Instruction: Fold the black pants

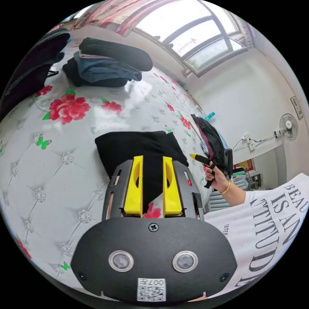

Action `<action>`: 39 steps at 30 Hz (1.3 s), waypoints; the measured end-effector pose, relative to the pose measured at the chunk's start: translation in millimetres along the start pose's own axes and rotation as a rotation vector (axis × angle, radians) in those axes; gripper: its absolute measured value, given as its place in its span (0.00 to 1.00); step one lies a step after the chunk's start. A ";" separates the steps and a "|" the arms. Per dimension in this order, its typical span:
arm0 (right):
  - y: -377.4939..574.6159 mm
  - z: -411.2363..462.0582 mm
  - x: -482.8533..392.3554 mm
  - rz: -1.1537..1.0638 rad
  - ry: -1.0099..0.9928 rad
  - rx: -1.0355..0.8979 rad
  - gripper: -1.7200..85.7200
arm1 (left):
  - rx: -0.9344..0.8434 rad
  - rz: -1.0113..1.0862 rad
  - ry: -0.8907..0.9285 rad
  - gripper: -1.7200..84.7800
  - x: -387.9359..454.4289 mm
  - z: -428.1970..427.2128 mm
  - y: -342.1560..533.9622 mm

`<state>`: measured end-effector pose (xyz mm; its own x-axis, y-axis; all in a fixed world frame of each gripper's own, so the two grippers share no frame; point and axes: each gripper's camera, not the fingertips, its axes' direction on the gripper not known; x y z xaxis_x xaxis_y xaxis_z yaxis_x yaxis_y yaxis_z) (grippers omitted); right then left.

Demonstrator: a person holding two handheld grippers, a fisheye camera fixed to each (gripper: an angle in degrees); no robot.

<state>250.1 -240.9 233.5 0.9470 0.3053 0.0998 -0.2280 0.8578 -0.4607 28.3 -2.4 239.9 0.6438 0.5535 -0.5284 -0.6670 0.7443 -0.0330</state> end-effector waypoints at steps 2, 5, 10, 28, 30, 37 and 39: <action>-12.5 8.6 7.9 0.008 -0.058 -0.029 0.09 | -0.035 -0.097 -0.033 0.15 -30.4 -3.2 -0.1; -30.3 31.2 11.5 0.001 -0.149 -0.140 0.09 | -0.119 -0.170 0.038 0.18 -49.5 22.0 -8.6; -43.1 38.5 11.1 -0.001 -0.118 -0.219 0.07 | -0.221 -0.220 0.135 0.13 -52.9 72.8 -29.6; -330.8 -58.0 -177.5 -0.320 -0.149 0.263 0.07 | 0.240 0.034 -0.030 0.12 26.8 -57.9 -336.9; -337.0 -26.9 -176.9 -0.300 -0.081 0.178 0.07 | 0.222 -0.047 -0.139 0.13 17.7 -48.4 -332.7; -181.5 66.0 -113.9 -0.350 0.191 -0.118 0.07 | -0.009 0.066 -0.515 0.11 44.2 41.2 -178.4; -98.8 81.5 -98.8 -0.426 0.363 -0.250 0.06 | -0.095 0.096 -0.574 0.10 60.7 63.5 -130.7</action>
<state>160.7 -322.1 341.0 0.9698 -0.2414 0.0339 0.2059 0.7367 -0.6441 178.3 -42.4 266.0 0.6614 0.7499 0.0105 -0.7457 0.6591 -0.0978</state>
